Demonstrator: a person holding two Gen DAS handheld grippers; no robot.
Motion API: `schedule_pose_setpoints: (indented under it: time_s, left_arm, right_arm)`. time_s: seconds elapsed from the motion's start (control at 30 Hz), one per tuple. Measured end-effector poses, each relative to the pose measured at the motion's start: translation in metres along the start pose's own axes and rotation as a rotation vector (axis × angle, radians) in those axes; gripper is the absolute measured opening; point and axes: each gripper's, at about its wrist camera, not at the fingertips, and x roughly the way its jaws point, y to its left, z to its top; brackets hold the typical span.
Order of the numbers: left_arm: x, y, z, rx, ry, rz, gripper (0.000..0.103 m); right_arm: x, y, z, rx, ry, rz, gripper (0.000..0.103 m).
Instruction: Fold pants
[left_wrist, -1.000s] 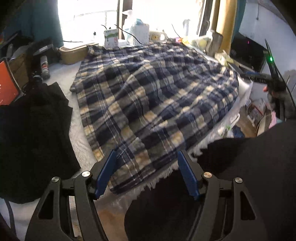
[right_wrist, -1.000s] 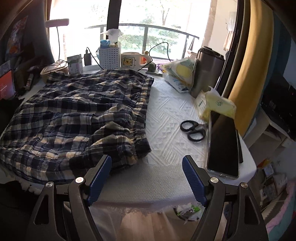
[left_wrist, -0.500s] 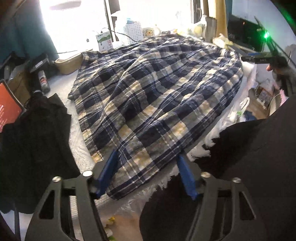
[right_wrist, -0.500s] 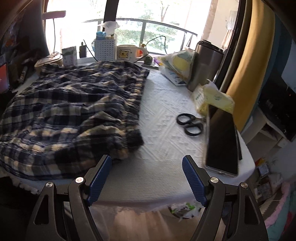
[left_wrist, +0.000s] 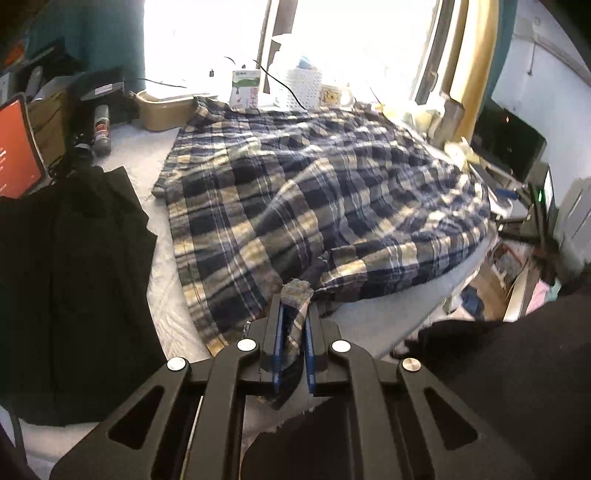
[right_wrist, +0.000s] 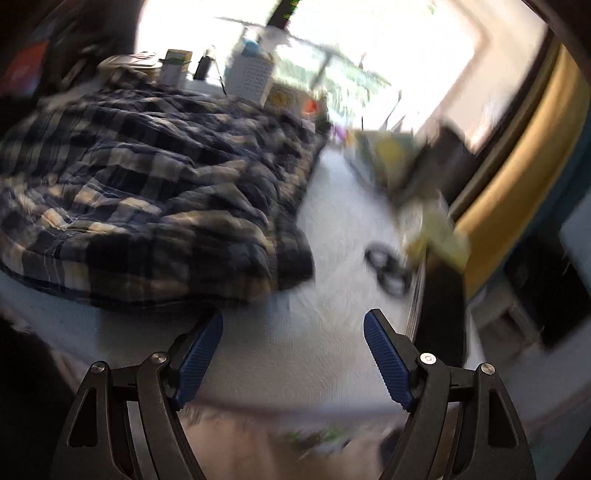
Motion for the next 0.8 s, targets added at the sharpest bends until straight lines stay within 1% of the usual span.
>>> schedule_pose_setpoints:
  time_s: [0.03, 0.17, 0.3, 0.33, 0.37, 0.4, 0.43, 0.57, 0.67, 0.8]
  left_arm:
    - [0.0, 0.002, 0.002, -0.007, -0.007, 0.001, 0.008]
    - [-0.004, 0.01, 0.007, -0.039, -0.034, 0.005, 0.008]
    - [-0.009, 0.014, 0.006, -0.073, -0.068, 0.017, 0.004]
    - [-0.011, 0.014, 0.005, -0.083, -0.079, 0.02, 0.004]
    - [-0.013, 0.014, 0.005, -0.092, -0.089, 0.022, 0.004]
    - [-0.015, 0.013, 0.004, -0.099, -0.097, 0.019, 0.004]
    - [-0.017, 0.012, 0.004, -0.102, -0.105, 0.014, 0.004]
    - [-0.026, 0.005, 0.008, -0.1, -0.14, -0.004, 0.004]
    - [-0.035, 0.0, 0.014, -0.087, -0.174, -0.02, 0.004]
    - [-0.05, -0.01, 0.03, -0.055, -0.223, -0.023, 0.004]
  right_arm:
    - [0.001, 0.003, 0.002, -0.012, -0.018, -0.011, 0.08]
    - [0.008, 0.009, 0.015, -0.028, -0.046, 0.024, 0.08]
    - [0.008, 0.021, 0.024, -0.086, -0.077, 0.041, 0.08]
    - [0.008, 0.024, 0.024, -0.093, -0.088, 0.065, 0.069]
    - [0.009, 0.027, 0.024, -0.091, -0.083, 0.095, 0.044]
    - [0.009, 0.029, 0.024, -0.09, -0.075, 0.106, 0.033]
    - [0.01, 0.03, 0.022, -0.088, -0.076, 0.11, 0.028]
    - [0.003, 0.018, 0.021, -0.024, -0.082, 0.116, 0.026]
    - [-0.008, 0.005, 0.024, 0.016, -0.094, 0.104, 0.025]
    - [-0.022, -0.012, 0.032, 0.066, -0.126, 0.082, 0.025]
